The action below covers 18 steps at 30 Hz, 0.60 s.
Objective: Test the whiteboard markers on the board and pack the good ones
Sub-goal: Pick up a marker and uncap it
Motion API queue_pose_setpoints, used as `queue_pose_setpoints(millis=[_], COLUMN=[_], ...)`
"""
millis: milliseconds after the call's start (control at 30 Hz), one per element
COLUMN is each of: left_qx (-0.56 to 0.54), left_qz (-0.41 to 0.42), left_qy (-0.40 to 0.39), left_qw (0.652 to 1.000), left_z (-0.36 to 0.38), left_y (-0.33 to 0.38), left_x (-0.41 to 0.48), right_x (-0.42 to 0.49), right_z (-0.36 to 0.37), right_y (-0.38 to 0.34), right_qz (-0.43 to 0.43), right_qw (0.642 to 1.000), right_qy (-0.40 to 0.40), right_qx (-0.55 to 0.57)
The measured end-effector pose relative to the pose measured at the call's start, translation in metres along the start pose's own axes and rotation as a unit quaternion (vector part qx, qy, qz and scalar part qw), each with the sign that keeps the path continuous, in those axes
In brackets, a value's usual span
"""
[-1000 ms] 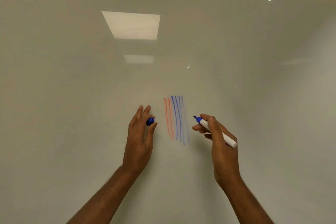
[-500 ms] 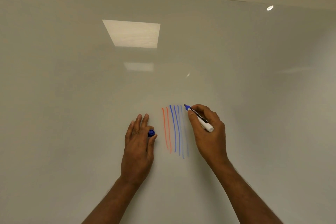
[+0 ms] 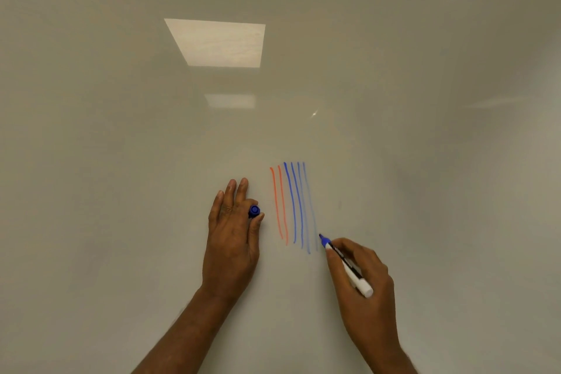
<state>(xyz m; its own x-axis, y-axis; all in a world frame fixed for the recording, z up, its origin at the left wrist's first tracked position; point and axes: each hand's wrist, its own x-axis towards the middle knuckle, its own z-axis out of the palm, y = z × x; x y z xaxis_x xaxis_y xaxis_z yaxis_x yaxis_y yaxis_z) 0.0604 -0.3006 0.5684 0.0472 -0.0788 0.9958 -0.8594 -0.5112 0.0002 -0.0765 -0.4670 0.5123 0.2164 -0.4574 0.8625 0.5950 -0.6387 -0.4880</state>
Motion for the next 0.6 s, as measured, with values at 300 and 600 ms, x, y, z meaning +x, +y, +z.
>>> queue_pose_setpoints(millis=[300,600], left_qx=[0.005,0.010], left_qz=[0.004,-0.014], left_qy=[0.005,-0.012], left_qw=[1.000,1.000], left_z=[0.000,0.001], left_y=[0.001,-0.001], left_x=[0.000,0.000], right_x=[0.023,0.095], right_z=[0.000,0.029], right_y=[-0.021,-0.039], right_qz=[0.004,-0.083], right_qw=[1.000,0.996], right_qy=[0.006,-0.008], right_qx=[0.022,-0.029])
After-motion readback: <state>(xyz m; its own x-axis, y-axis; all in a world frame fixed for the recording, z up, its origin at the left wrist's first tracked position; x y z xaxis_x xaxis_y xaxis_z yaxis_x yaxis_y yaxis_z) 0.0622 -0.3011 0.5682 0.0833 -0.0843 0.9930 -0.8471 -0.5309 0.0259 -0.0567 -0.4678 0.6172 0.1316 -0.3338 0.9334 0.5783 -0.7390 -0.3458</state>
